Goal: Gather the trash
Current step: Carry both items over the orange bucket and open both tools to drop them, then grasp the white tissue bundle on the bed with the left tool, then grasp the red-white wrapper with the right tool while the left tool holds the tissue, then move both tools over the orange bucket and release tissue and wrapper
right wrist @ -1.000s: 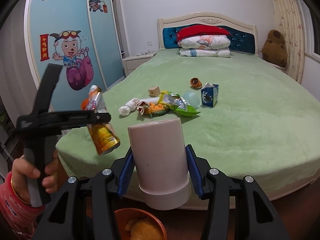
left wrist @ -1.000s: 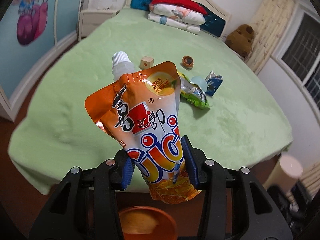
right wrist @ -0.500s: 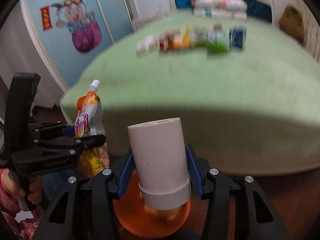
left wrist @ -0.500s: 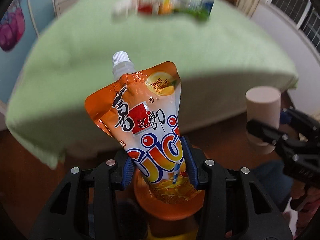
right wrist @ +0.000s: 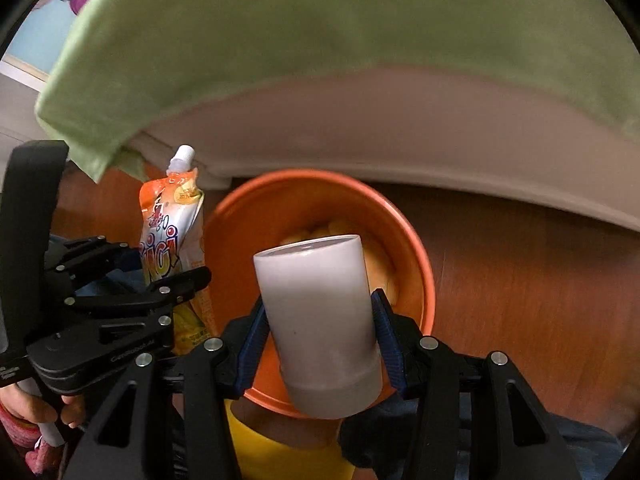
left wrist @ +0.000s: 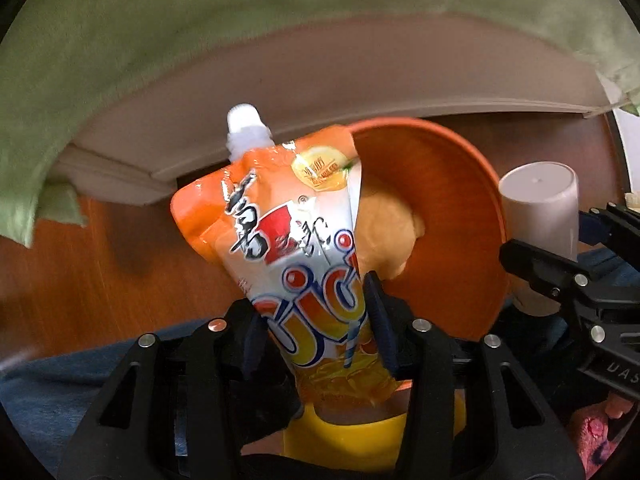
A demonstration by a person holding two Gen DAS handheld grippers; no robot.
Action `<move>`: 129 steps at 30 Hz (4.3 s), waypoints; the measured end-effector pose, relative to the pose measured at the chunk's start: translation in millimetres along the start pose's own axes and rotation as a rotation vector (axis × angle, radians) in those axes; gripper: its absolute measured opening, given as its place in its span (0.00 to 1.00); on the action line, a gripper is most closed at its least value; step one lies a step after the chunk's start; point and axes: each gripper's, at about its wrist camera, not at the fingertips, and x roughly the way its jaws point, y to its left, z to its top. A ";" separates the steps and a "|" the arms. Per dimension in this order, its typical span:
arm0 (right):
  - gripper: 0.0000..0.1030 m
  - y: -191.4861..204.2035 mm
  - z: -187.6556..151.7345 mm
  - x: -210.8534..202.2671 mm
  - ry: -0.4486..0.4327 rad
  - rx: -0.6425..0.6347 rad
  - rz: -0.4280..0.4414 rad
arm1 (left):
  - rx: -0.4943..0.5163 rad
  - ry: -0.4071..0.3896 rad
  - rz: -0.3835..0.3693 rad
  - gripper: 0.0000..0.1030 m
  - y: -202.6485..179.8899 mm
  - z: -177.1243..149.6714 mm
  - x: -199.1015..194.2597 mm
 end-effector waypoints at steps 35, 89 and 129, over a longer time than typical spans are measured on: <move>0.77 -14.4 15.9 -150.8 -0.498 0.039 -0.021 | 0.027 -0.526 -0.018 0.81 18.6 3.6 -151.7; 0.73 66.2 233.0 -182.1 -0.670 -0.220 -0.239 | -0.077 -0.745 -0.052 0.30 96.9 31.1 -254.9; 0.20 41.8 107.8 -256.8 -0.651 -0.202 -0.052 | 0.033 -0.693 -0.123 0.30 40.4 4.2 -243.3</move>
